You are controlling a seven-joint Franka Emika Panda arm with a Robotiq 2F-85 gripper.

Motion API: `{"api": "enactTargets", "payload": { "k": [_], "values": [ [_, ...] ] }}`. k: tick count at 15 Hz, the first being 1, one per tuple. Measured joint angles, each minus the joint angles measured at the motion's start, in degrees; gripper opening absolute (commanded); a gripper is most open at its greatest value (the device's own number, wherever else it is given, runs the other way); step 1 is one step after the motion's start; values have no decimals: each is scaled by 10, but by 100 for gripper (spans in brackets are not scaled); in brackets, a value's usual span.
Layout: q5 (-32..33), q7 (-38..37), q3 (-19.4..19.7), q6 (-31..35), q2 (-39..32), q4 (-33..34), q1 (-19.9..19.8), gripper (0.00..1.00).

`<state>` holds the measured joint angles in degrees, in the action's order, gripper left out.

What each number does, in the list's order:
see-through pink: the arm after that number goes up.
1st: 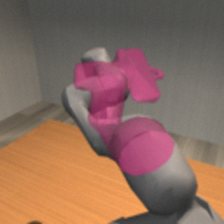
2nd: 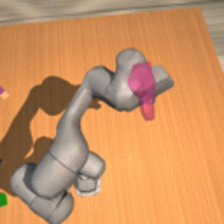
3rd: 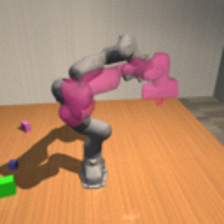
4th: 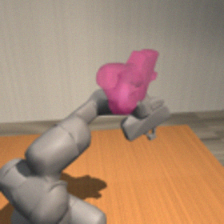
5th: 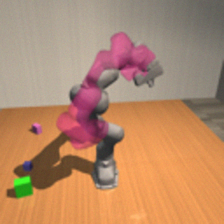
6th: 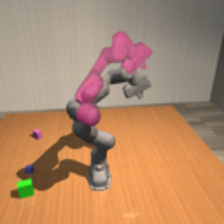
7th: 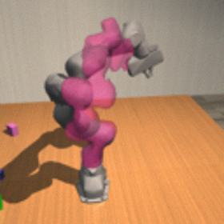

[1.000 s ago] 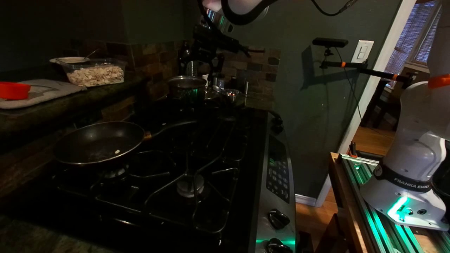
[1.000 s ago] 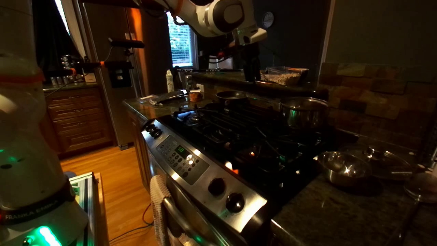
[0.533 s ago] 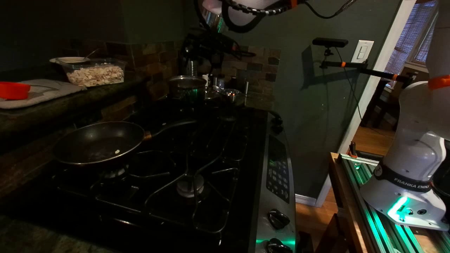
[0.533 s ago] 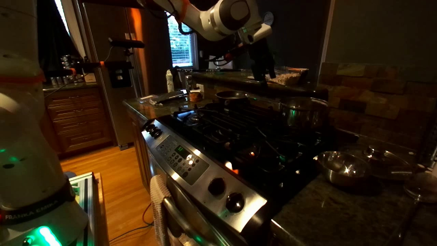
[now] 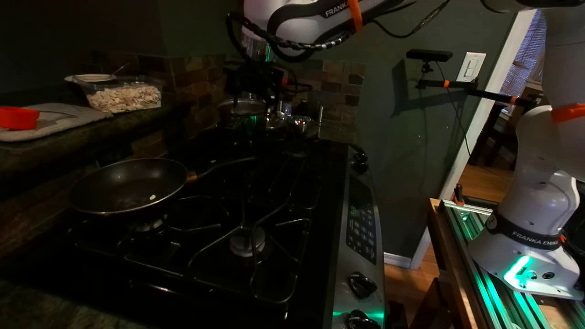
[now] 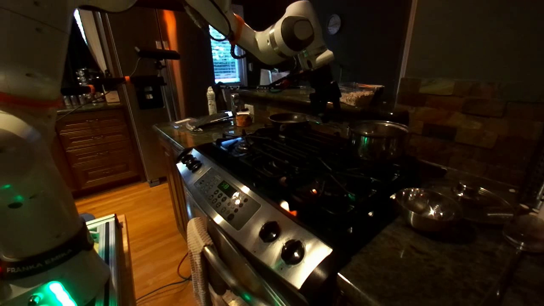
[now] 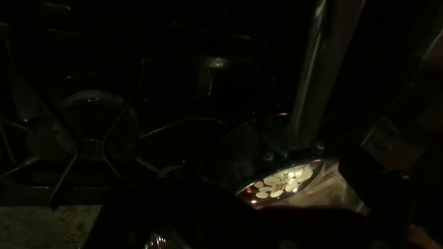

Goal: Move the pot to the left

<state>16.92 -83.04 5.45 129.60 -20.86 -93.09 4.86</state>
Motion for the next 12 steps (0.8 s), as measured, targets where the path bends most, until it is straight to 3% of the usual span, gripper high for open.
{"api": "enactTargets", "payload": {
  "k": [4, 5, 6, 8, 10, 12],
  "values": [
    [-15, 0, -2, -15, -41, 45, 5, 100],
    [-19, 0, -2, -17, -51, 56, 5, 96],
    [-21, 0, -2, -19, -61, 67, 5, 86],
    [-21, 0, -1, -19, -81, 89, 5, 77],
    [-21, 0, 0, -19, -100, 109, 5, 53],
    [-21, 0, 2, -19, -116, 128, 6, 38]
  ]
}}
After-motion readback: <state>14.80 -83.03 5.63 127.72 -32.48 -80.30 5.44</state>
